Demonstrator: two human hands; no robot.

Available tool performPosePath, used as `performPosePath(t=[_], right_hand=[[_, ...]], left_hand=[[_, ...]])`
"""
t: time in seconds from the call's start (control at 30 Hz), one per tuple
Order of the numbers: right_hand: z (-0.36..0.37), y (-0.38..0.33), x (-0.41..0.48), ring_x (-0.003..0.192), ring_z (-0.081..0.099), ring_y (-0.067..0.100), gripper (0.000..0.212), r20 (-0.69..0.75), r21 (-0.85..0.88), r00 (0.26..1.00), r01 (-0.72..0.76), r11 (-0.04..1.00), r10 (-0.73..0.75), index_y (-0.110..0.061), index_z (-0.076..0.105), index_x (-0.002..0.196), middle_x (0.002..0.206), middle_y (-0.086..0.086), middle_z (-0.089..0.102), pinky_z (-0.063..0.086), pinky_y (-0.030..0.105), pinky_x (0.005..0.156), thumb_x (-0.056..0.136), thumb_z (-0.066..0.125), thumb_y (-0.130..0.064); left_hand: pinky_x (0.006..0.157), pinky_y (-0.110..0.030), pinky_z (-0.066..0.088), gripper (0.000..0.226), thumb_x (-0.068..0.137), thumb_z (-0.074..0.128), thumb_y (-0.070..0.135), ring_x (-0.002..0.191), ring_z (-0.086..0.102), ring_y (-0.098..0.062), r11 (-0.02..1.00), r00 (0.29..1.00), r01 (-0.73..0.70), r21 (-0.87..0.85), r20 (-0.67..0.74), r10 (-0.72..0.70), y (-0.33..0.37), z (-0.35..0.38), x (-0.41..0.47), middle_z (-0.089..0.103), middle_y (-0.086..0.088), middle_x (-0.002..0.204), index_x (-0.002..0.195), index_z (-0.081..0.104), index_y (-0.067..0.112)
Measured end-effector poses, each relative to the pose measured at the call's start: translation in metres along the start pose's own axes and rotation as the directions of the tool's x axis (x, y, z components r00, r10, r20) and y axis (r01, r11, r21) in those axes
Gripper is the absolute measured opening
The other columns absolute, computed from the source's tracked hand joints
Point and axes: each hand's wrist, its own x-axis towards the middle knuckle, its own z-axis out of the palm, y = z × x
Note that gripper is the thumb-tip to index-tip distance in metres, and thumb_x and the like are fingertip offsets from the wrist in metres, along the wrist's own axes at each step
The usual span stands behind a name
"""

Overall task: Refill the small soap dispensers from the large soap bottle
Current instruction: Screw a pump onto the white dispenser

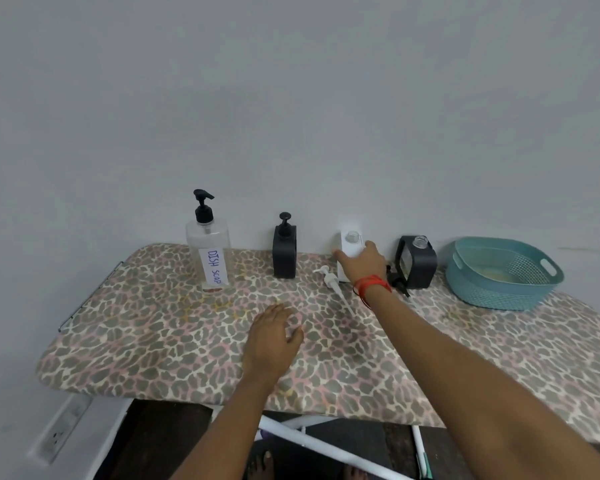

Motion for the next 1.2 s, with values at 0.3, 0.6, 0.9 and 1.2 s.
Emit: performPosePath(t=[0.3,0.6,0.9,1.2], right_hand=[[-0.014,-0.005,-0.007,0.078,0.059,0.022,0.035,-0.106,-0.016,0.99,0.091,0.996,-0.092,-0.013,0.064,0.099,0.091,0.004,0.068,0.032,0.022,0.051,0.077,0.072,-0.038],[-0.023,-0.003,-0.099,0.079,0.064,0.014,0.041,0.067,0.051,0.961,0.267,0.962,-0.27,-0.017,0.071,0.11,0.09,-0.007,0.066,0.043,0.02,0.057,0.076,0.081,-0.038],[0.0,0.001,-0.154,0.067,0.057,-0.003,0.024,0.226,0.104,0.911,0.33,0.938,-0.345,-0.033,0.062,0.088,0.073,-0.018,0.062,0.037,0.01,0.057,0.074,0.08,-0.039],[0.004,0.0,-0.047,0.103,0.063,0.023,0.05,0.225,-0.085,0.97,0.119,0.989,-0.097,-0.006,0.062,0.125,0.12,0.011,0.066,0.049,0.029,0.083,0.09,0.07,-0.04]], left_hand=[[0.122,-0.029,0.023,0.057,0.095,0.063,0.048,0.144,0.043,-0.017,0.997,0.999,0.051,-0.061,-0.015,-0.052,0.003,-0.003,-0.002,0.053,-0.004,0.151,0.141,0.059,0.015],[0.121,-0.04,0.033,0.117,0.067,0.071,0.084,0.148,0.033,-0.017,0.953,0.997,0.065,-0.295,-0.029,-0.077,0.01,-0.017,-0.009,0.036,0.0,0.162,0.158,0.029,0.023],[0.111,-0.052,0.045,0.129,0.058,0.082,0.061,0.144,0.043,-0.024,0.916,0.999,0.035,-0.4,-0.023,-0.048,0.01,-0.021,-0.012,0.04,-0.007,0.157,0.16,0.02,0.012],[0.108,-0.049,0.048,0.134,0.052,0.086,0.075,0.139,0.045,-0.015,0.893,0.998,0.054,-0.446,-0.001,-0.061,0.008,-0.024,-0.013,0.042,0.005,0.152,0.158,0.023,0.022]])
